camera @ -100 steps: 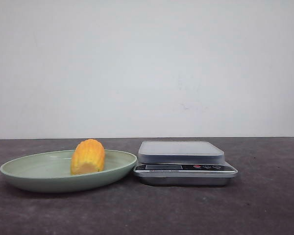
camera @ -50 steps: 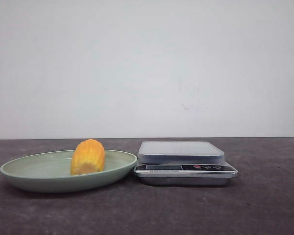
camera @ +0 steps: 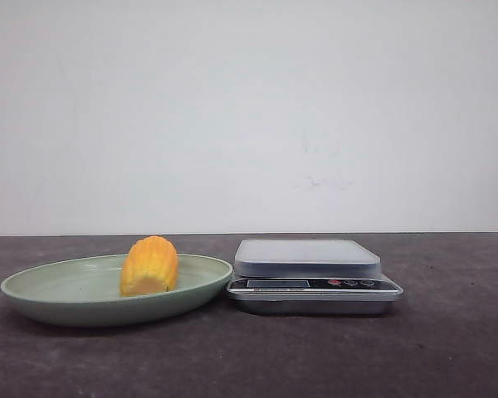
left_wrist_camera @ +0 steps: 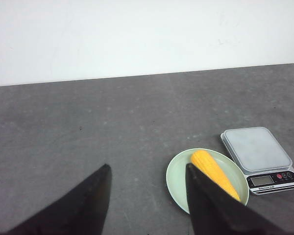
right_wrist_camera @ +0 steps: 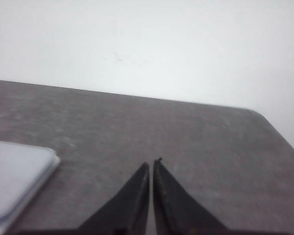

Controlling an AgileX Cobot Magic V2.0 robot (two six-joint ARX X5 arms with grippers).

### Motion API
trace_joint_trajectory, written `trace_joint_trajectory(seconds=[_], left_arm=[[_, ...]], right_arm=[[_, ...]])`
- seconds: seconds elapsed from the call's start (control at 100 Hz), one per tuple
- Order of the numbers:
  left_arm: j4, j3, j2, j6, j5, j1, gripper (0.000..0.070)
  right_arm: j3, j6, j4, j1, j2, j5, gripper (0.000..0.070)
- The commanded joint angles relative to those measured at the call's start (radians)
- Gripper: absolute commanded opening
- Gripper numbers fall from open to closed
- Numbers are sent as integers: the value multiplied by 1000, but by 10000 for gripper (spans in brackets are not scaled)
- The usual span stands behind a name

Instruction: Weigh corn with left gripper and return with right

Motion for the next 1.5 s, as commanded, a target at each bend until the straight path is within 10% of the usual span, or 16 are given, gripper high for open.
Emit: trace_joint_trajectory(seconds=[0.0,1.49], left_arm=[[-24,20,8,9,-5,-6,270],[-24,20,8,9,-5,-6,270]], right_arm=[[-32,34,10,-21,-36,-2,8],[-126,52,-41,-51,-40,-86,8]])
